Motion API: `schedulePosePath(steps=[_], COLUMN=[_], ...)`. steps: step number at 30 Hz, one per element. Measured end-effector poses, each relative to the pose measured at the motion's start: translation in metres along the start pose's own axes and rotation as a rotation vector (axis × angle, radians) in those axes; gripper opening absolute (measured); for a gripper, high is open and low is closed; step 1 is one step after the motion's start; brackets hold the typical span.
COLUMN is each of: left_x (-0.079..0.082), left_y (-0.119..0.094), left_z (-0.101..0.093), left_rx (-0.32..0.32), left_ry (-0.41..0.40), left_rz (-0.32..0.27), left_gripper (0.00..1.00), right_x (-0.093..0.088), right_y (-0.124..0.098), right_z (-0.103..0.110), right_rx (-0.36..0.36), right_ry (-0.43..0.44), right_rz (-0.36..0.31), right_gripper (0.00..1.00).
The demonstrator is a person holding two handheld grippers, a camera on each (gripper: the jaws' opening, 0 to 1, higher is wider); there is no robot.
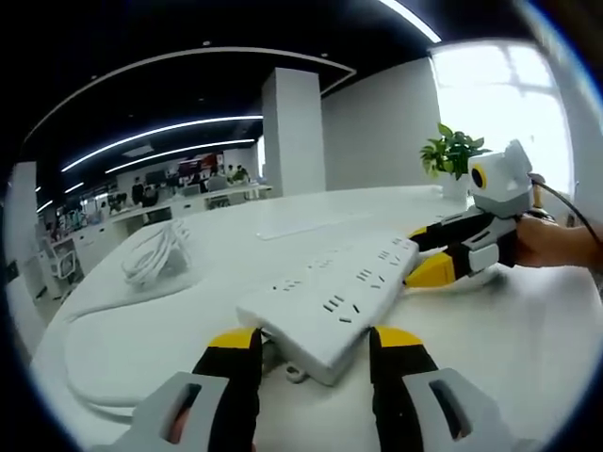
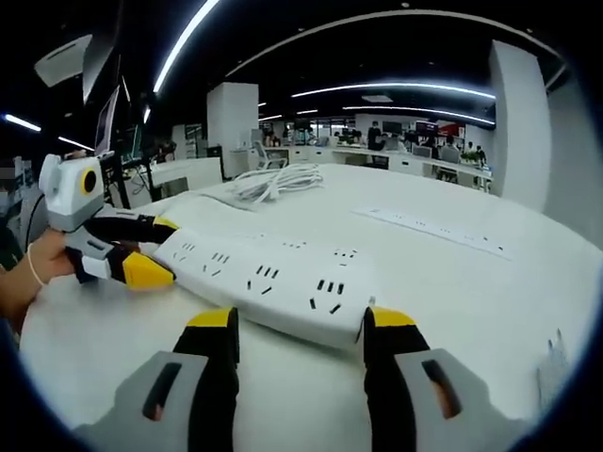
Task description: Straighten the power strip on the desk, plug the charger into it
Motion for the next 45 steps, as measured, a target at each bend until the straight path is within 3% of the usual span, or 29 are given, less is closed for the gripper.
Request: schedulePosePath(steps=[45], left_x=[0.004], left_y=[0.017], left_z=[-0.020], left_rx=[-0.097], left_ry=[0.050], left_rz=[0.016], left_gripper=[0.48], right_x=[-0.017], right_y=[-0.036], right_z=[-0.004], right_rx=[-0.104], right_ry=[0.023], right_rz=[0.012], right_gripper=[0.47])
Point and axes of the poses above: the point that each gripper's makers call its tool centre point, and the gripper's own axes: y roughly forward along the fingers, z roughly to its left, x roughly out of its top, the point moved 10 cm from there along -y, roughly backward along the fingers, and after that the axes turned 6 degrees about -y, right-handed, at the moved point
